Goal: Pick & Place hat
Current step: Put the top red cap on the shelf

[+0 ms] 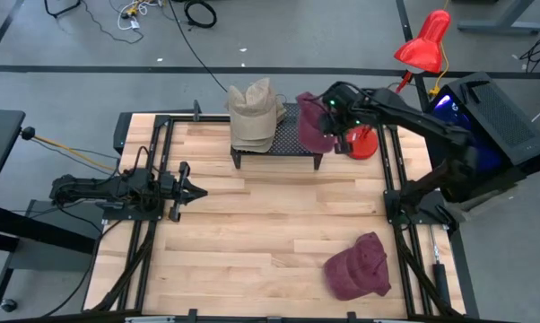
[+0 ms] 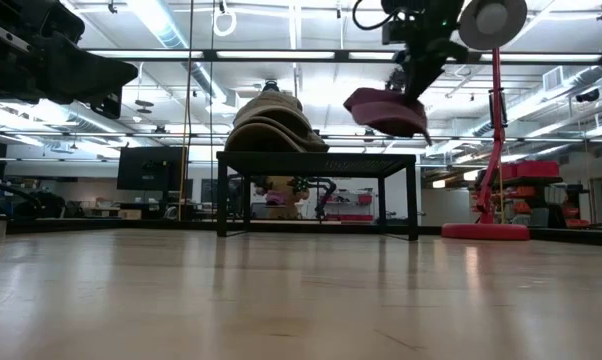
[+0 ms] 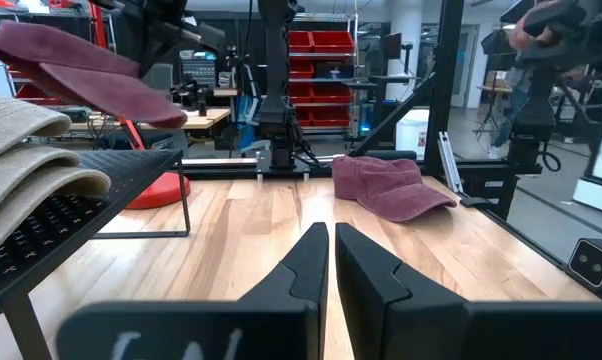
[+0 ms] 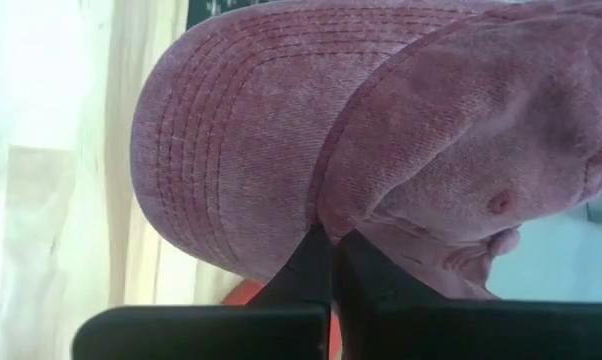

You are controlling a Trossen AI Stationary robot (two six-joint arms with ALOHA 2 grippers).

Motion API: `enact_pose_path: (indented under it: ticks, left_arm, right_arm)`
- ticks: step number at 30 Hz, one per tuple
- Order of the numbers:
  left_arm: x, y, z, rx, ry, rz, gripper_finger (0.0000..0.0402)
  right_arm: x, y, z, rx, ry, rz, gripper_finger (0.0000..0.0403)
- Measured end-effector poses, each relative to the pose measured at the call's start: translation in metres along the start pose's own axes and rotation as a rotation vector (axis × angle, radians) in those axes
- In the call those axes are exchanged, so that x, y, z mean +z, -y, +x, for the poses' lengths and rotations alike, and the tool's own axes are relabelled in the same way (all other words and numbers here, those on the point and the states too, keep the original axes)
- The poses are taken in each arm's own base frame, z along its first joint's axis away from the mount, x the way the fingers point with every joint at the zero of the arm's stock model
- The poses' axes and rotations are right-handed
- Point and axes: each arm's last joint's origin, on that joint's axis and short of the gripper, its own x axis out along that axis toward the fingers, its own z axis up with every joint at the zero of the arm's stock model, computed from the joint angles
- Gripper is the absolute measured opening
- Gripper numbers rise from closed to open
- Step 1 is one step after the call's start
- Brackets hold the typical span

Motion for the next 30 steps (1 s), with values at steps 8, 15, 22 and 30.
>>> enact_pose_path:
  ticks: [8, 15, 22, 30]
  left_arm:
    - [0.0, 0.0, 0.0, 0.0, 0.001, 0.0, 0.003]
    - [0.0, 0.0, 0.0, 0.0, 0.001, 0.0, 0.003]
    - [0.0, 0.0, 0.0, 0.0, 0.0, 0.0, 0.003]
    - [0.0, 0.0, 0.0, 0.0, 0.0, 0.0, 0.003]
  right_arm:
    - [0.008, 0.011, 0.024, 0.015, 0.011, 0.08, 0.0]
    - [0.018, 0.017, 0.027, 0.038, 0.047, 0.113, 0.0]
    - [0.026, 0.022, 0.027, 0.04, 0.07, 0.075, 0.0]
    - [0.03, 0.022, 0.041, 0.076, 0.054, 0.056, 0.0]
